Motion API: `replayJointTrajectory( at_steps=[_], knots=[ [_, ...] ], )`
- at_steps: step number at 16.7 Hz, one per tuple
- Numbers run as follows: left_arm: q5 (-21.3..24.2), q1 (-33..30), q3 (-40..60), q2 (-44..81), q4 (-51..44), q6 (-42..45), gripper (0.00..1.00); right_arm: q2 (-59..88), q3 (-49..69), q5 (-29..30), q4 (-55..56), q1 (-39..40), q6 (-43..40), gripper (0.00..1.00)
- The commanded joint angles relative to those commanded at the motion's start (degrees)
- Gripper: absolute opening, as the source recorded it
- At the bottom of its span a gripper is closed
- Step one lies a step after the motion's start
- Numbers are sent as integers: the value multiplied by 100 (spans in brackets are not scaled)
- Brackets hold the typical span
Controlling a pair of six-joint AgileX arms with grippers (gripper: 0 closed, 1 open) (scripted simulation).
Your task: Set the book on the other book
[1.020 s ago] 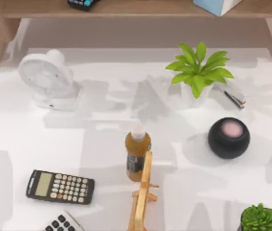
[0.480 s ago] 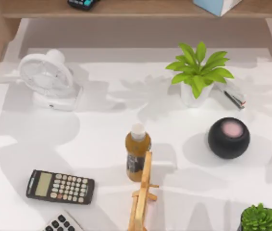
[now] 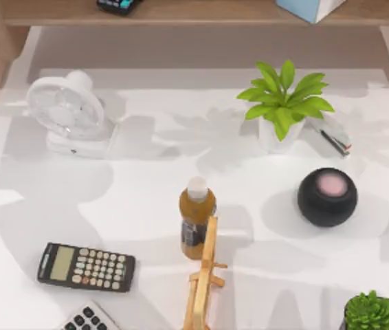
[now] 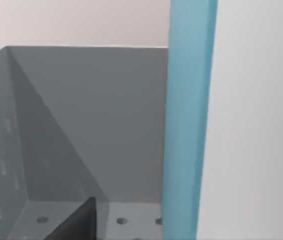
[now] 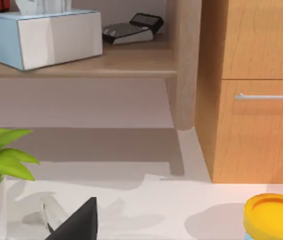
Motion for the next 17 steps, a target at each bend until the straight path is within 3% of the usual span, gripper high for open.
replayJointTrajectory(
  at_steps=[10,17],
  knots=[
    [-105,-112,709,469,-238,-5,100,0,0,0,0,0,0,100],
    [-105,-112,709,469,-238,-5,47,0,0,0,0,0,0,100]
  ],
)
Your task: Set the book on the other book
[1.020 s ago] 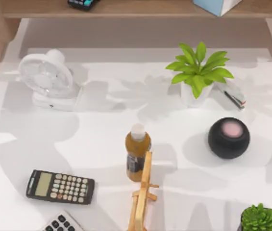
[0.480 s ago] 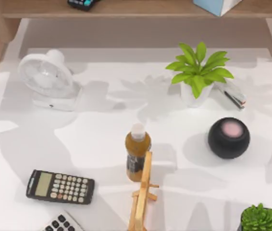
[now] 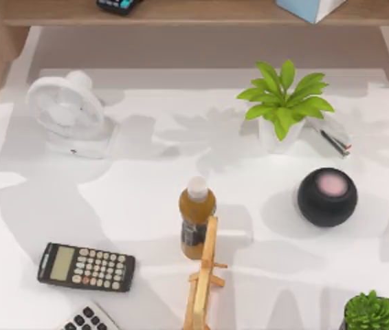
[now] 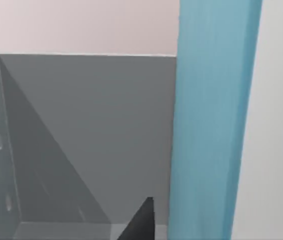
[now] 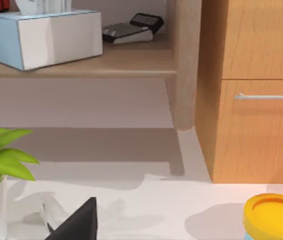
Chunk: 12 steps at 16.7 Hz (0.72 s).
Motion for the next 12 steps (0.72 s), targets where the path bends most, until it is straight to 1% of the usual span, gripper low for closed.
replayJointTrajectory(
  at_steps=[6,7,12],
  knots=[
    [0,0,0,0,0,0,2,0,0,0,0,0,0,100],
    [0,0,0,0,0,0,0,0,0,0,0,0,0,100],
    [0,0,0,0,0,0,0,0,0,0,0,0,0,100]
  ],
)
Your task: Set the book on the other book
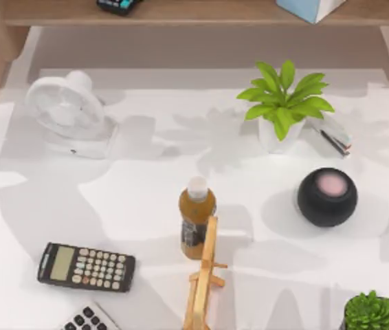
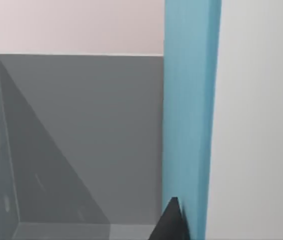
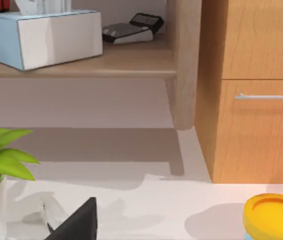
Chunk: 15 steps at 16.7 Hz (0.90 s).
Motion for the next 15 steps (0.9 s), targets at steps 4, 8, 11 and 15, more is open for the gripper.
replayJointTrajectory(
  at_steps=[4,8,11,15],
  knots=[
    [1,21,-11,-28,-7,9,0,0,0,0,0,0,0,100],
    [43,66,-160,-262,-93,11,0,0,0,0,0,0,0,100],
    [40,40,-145,-246,-90,19,0,0,0,0,0,0,0,100],
    [143,106,-219,-498,-125,362,0,0,0,0,0,0,0,100]
  ],
)
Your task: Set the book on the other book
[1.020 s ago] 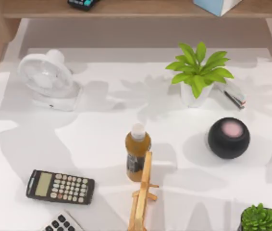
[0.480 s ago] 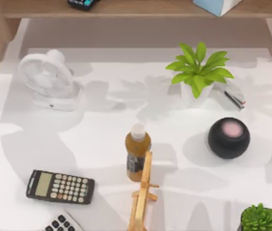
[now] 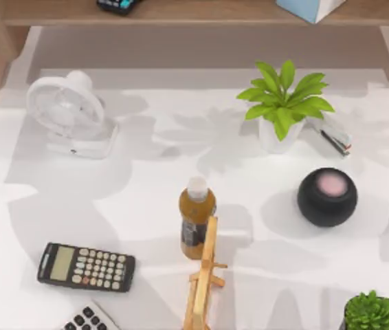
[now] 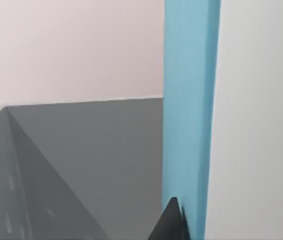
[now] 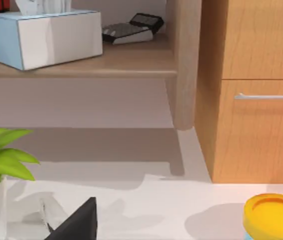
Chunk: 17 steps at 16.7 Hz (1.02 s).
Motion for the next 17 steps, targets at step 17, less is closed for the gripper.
replayJointTrajectory(
  at_steps=[17],
  knots=[
    [1117,1972,-2061,-2106,-562,8416,0,0,0,0,0,0,0,100]
  ],
)
